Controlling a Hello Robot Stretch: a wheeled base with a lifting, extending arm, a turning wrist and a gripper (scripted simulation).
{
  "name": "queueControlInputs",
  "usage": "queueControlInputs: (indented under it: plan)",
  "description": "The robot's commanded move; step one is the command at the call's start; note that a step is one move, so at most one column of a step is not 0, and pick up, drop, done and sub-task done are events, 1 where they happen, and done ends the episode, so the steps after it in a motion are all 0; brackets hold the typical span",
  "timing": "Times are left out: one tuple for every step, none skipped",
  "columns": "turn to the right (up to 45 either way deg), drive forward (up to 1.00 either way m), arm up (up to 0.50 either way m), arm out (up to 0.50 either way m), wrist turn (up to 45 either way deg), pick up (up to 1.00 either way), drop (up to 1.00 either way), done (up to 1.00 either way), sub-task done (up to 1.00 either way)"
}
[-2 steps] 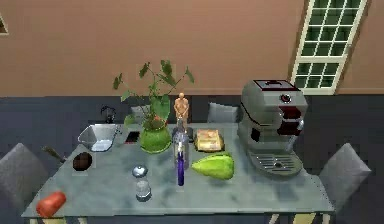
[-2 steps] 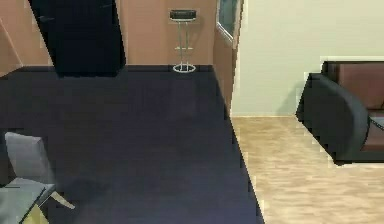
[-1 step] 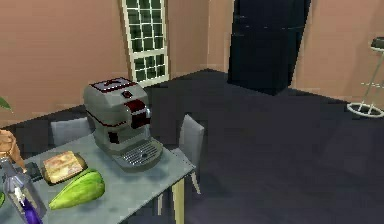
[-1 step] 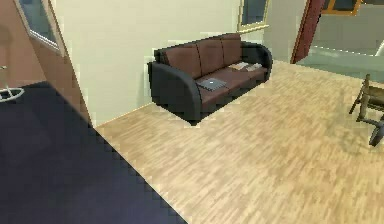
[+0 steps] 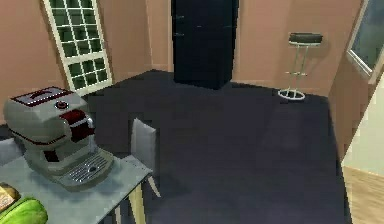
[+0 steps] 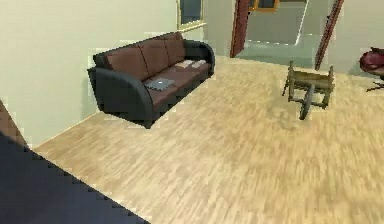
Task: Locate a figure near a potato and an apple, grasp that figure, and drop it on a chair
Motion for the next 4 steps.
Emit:
queueControlInputs:
  plan:
    - [0.0,0.85,0.00,0.00,0.0,0.00,0.00,0.00,0.00]
    - [-3.0,0.00,0.00,0.00,0.0,0.00,0.00,0.00,0.00]
    - [0.0,0.65,0.00,0.00,0.0,0.00,0.00,0.00,0.00]
    - [-45.0,0.00,0.00,0.00,0.0,0.00,0.00,0.00,0.00]
